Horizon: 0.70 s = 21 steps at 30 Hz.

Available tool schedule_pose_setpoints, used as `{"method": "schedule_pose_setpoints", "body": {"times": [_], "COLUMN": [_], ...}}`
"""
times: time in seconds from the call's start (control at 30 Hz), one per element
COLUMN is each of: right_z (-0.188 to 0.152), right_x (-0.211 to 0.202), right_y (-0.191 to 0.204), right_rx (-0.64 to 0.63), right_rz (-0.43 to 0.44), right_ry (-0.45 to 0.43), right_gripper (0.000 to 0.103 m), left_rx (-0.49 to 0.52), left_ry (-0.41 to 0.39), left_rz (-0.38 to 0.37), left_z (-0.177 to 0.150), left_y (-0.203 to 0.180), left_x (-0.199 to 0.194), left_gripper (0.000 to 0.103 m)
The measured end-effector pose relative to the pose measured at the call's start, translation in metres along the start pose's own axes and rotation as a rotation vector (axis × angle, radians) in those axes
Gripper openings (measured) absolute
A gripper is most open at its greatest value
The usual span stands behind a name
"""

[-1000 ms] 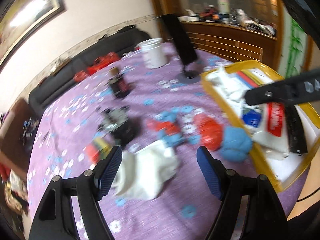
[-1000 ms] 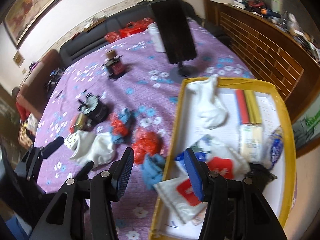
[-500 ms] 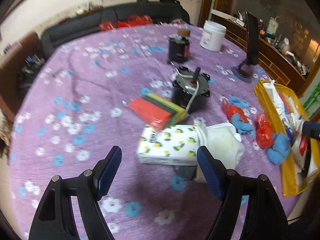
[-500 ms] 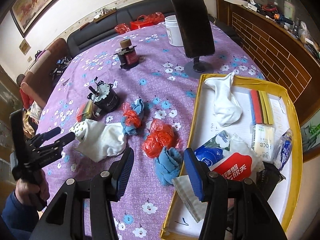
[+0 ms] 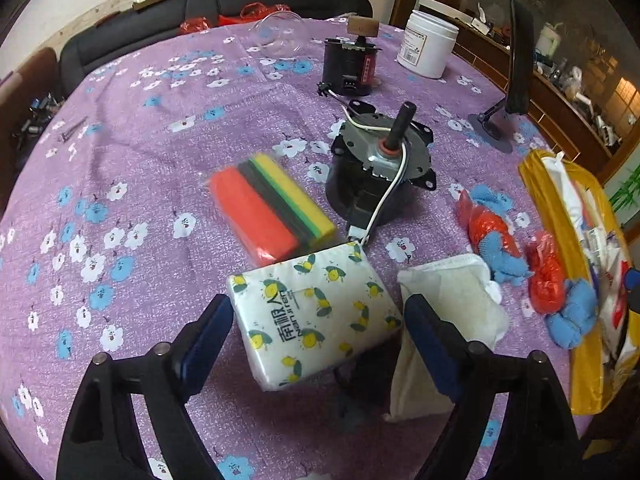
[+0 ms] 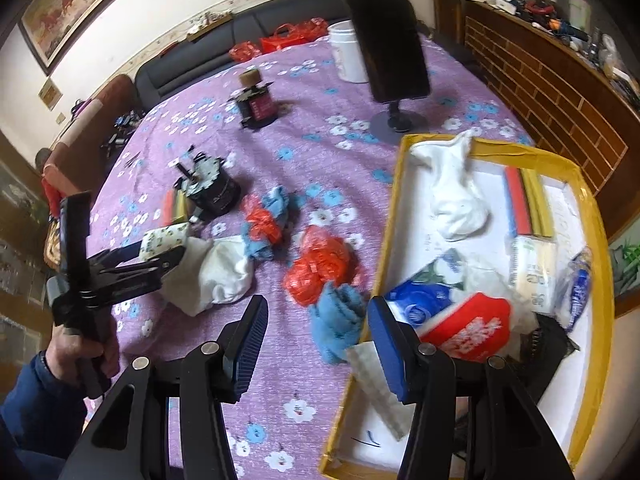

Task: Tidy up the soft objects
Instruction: 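Withdraw and grasp the white printed tissue pack with the left gripper, then grasp the white towel with the right gripper while the left holds the tissue pack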

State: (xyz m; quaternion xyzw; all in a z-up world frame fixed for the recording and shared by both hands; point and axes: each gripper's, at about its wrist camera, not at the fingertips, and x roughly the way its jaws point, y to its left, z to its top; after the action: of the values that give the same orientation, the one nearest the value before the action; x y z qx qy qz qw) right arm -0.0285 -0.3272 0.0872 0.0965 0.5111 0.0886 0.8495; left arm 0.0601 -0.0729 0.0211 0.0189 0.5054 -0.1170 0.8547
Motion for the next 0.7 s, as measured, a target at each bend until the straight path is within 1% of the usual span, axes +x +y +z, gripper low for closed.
{"method": "schedule_pose_setpoints", "body": {"times": [0.07,0.13,0.2,0.27,0.3,0.53,0.7], "right_z": [0.0,0.001,0.002,0.003,0.004,0.011,0.018], "right_x": [0.004,0.01,0.015,0.024,0.027,0.071,0.109], "right_y": [0.007,0.015,0.022,0.031,0.036,0.072,0.094], "right_rx": [-0.019,-0.041,-0.057,-0.076,-0.086,-0.151,-0.191], "right_rz": [0.019,0.038,0.054,0.075,0.084,0.145,0.129], "right_ry": [0.009,0.019,0.033,0.05,0.057,0.134,0.177], "right_gripper": [0.056,0.056,0.057,0.063,0.064,0.065,0.065], "left_rx": [-0.012,-0.013,-0.021,-0.031,-0.034,-0.029,0.002], "left_ry": [-0.015,-0.03,-0.032,-0.032,-0.03,-0.029,-0.037], "left_rz": [0.001,0.022,0.026,0.042,0.05,0.093,0.117], "left_z": [-0.004,-0.01,-0.015,-0.025,-0.031,-0.064,-0.078], "left_y": [0.001,0.005,0.01,0.018,0.021,0.028,0.025], "left_x": [-0.004,-0.011,-0.016,-0.024,-0.028,-0.055,-0.069], "left_gripper": [0.082,0.081,0.08,0.08,0.08,0.08,0.08]}}
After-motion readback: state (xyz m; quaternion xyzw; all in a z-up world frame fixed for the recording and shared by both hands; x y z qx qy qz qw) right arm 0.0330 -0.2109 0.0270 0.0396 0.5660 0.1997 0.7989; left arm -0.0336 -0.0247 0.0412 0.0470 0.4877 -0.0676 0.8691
